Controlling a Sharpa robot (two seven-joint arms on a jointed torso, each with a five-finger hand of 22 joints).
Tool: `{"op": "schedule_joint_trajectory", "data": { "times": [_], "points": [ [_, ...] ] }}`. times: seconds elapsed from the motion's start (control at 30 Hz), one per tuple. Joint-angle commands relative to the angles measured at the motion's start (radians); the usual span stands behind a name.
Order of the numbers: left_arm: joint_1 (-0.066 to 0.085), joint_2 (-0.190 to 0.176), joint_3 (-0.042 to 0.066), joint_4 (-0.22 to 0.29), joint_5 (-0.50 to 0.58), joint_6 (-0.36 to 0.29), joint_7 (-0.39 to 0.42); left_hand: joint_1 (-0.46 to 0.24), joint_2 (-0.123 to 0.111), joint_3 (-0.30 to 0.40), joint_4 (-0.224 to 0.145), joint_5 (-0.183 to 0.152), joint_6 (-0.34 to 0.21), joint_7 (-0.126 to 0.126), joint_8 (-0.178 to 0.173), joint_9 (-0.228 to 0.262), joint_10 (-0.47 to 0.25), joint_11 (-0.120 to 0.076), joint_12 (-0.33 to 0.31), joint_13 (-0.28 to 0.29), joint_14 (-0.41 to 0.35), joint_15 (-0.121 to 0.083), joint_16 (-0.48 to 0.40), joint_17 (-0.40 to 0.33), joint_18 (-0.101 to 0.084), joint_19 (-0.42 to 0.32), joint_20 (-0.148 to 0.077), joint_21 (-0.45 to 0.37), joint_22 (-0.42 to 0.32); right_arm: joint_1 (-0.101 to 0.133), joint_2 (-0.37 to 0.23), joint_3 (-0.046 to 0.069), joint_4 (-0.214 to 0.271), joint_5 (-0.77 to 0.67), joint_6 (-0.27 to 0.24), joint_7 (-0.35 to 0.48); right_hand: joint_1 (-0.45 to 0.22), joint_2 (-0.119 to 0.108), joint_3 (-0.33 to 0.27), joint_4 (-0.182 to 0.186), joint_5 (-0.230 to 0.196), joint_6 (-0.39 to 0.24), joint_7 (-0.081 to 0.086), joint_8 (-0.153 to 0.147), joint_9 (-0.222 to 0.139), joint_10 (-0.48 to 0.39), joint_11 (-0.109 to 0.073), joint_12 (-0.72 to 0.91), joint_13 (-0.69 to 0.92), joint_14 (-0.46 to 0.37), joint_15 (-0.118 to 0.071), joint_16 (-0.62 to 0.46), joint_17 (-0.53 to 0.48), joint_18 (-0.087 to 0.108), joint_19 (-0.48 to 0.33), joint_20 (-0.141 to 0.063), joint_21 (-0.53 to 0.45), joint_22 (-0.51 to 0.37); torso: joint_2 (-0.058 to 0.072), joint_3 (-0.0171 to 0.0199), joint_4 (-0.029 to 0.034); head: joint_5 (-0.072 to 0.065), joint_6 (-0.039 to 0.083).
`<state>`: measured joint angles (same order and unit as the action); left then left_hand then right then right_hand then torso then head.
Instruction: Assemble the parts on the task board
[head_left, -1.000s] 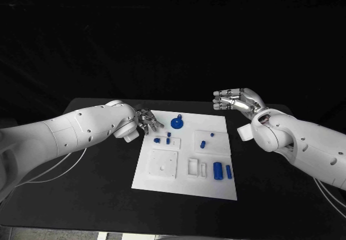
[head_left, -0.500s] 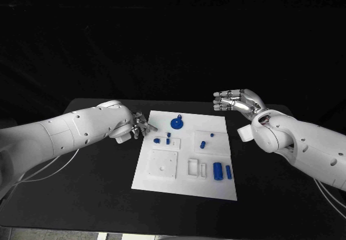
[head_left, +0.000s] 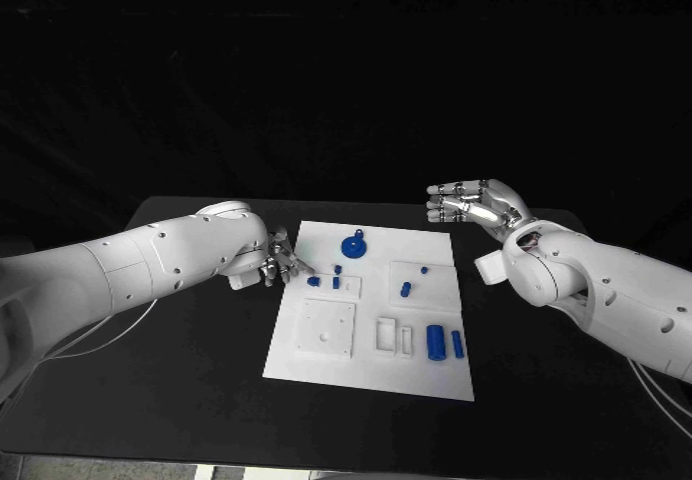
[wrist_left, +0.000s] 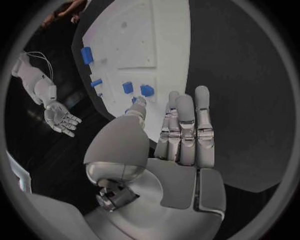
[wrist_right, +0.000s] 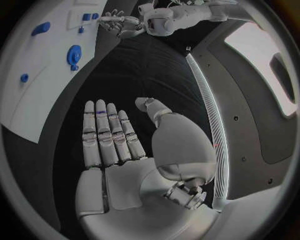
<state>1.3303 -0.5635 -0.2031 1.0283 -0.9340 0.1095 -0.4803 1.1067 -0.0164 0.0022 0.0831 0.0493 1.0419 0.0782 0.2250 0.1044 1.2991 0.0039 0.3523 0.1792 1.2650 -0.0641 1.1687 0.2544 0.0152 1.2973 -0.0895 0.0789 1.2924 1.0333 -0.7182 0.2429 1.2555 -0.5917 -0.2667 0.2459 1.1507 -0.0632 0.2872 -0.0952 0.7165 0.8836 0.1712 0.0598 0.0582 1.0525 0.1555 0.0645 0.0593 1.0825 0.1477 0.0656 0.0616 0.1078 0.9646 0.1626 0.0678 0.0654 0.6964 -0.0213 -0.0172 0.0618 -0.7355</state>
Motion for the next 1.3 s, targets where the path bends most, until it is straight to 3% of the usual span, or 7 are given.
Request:
{"op": "schedule_joint_trajectory", "data": {
  "times": [0.03,0.13,0.17,0.73,1.3],
  "points": [
    [0.0,0.004,0.0,-0.001,0.032,0.075,0.001,0.001,0.017,-0.009,-0.01,-0.001,0.014,-0.001,-0.012,-0.004,0.005,0.003,-0.001,0.001,-0.002,0.002,0.002,0.001,0.004,-0.001,0.005,-0.001,0.002,-0.001,0.001,0.001,0.001,0.001,0.017,0.006,-0.001,0.006,0.001,0.0,0.002,-0.005,0.0,-0.003,-0.002,-0.006,-0.001,-0.004,-0.001,-0.007,0.001,-0.003,-0.001,0.011,-0.004,0.0,0.0,-0.001,0.0,0.0006,0.0005,-0.001,0.0],
    [-0.001,0.006,0.0,-0.002,0.052,0.095,0.007,0.008,0.026,-0.007,-0.016,-0.001,0.024,-0.003,-0.018,-0.004,0.009,0.001,0.002,0.003,0.0,0.001,0.003,0.002,0.003,-0.002,0.005,-0.002,0.004,-0.001,0.001,0.001,0.001,0.001,0.017,0.006,-0.001,0.006,0.001,0.0,0.002,-0.005,0.0,-0.003,-0.002,-0.006,-0.001,-0.004,-0.001,-0.007,0.001,-0.003,-0.001,0.011,-0.004,0.0,0.0,-0.001,0.001,0.001,0.001,-0.001,-0.001],
    [-0.001,0.006,0.0,-0.002,0.055,0.099,0.01,0.01,0.045,-0.027,-0.04,-0.001,0.049,-0.004,-0.061,-0.008,0.004,0.0,0.009,0.009,-0.003,0.0,0.007,0.005,-0.001,-0.003,0.001,-0.003,0.012,-0.001,0.001,0.001,0.001,0.001,0.017,0.006,-0.001,0.006,0.001,0.0,0.002,-0.005,0.0,-0.003,-0.002,-0.006,-0.001,-0.004,-0.001,-0.007,0.001,-0.003,-0.001,0.011,-0.004,0.0,0.0,-0.001,0.0,0.0008,0.001,-0.001,-0.001],
    [-0.005,0.027,-0.001,-0.012,0.097,0.081,0.036,0.055,0.11,-0.033,-0.074,-0.001,0.062,-0.002,-0.104,-0.005,0.004,-0.001,0.013,0.011,-0.001,-0.001,0.014,0.008,0.001,-0.001,0.002,-0.001,0.021,-0.002,0.004,0.001,0.0,0.001,0.018,0.006,-0.001,0.006,0.001,0.0,0.002,-0.005,0.0,-0.003,-0.002,-0.006,-0.001,-0.004,-0.001,-0.007,0.001,-0.003,-0.001,0.011,-0.004,0.0,0.0,-0.001,0.001,0.0005,0.0006,0.0,0.0],
    [-0.008,0.052,-0.003,-0.048,0.096,0.081,0.017,0.046,0.12,-0.045,-0.068,-0.001,0.044,0.006,-0.122,-0.008,0.001,0.002,0.013,0.012,0.0,0.001,0.017,0.009,0.003,0.0,0.003,-0.002,0.024,-0.002,0.005,0.001,0.001,0.001,0.02,0.005,-0.003,0.006,0.006,0.001,0.003,-0.003,0.0,-0.003,-0.002,-0.005,-0.002,-0.004,-0.001,-0.006,0.001,-0.003,-0.001,0.011,-0.005,0.0,0.0,-0.001,0.001,0.0009,0.0001,-0.001,0.0]
  ]
}}
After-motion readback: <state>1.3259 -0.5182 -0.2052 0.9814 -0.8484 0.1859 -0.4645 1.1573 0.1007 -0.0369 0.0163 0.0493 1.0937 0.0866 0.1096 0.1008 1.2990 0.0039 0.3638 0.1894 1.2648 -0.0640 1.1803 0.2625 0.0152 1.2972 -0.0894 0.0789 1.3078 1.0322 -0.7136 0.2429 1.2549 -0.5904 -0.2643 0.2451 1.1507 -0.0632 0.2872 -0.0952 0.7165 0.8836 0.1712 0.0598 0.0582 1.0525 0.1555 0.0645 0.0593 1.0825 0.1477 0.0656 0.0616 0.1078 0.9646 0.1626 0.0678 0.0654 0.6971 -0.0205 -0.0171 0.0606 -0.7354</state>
